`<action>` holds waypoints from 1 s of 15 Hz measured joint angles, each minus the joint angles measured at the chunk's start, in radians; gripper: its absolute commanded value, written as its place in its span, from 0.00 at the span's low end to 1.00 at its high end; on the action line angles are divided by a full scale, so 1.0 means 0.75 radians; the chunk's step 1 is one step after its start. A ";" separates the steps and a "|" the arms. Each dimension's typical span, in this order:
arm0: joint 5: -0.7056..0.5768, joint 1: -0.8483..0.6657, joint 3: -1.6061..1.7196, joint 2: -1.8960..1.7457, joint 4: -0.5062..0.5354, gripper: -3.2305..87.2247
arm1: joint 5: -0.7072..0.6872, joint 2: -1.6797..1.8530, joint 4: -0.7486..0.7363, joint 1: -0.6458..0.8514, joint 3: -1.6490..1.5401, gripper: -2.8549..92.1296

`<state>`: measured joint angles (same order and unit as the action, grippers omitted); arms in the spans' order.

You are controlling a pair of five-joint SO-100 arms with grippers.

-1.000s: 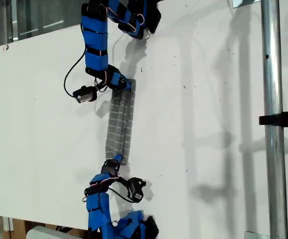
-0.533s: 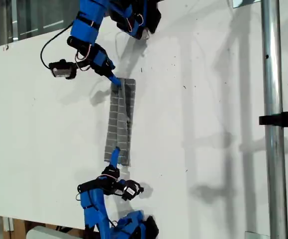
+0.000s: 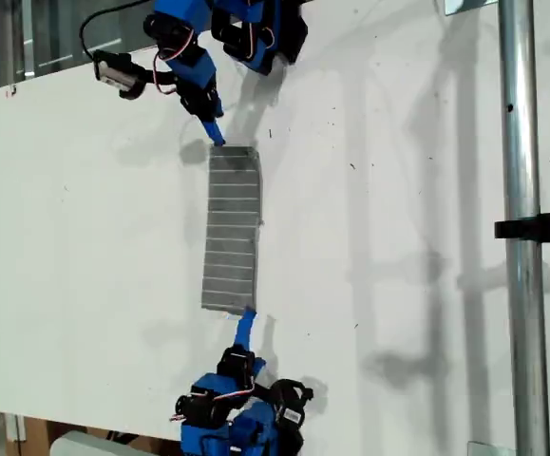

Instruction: Grasp corners of a towel and fold twice.

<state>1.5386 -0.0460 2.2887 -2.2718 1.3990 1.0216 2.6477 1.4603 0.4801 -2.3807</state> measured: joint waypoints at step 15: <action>0.166 0.417 0.904 -1.599 -0.162 0.00 | 0.147 -0.787 -0.663 0.061 -0.200 0.43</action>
<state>1.6628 0.2669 2.9667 -3.4714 1.2778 1.1321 2.0571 0.9633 0.5262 -2.5311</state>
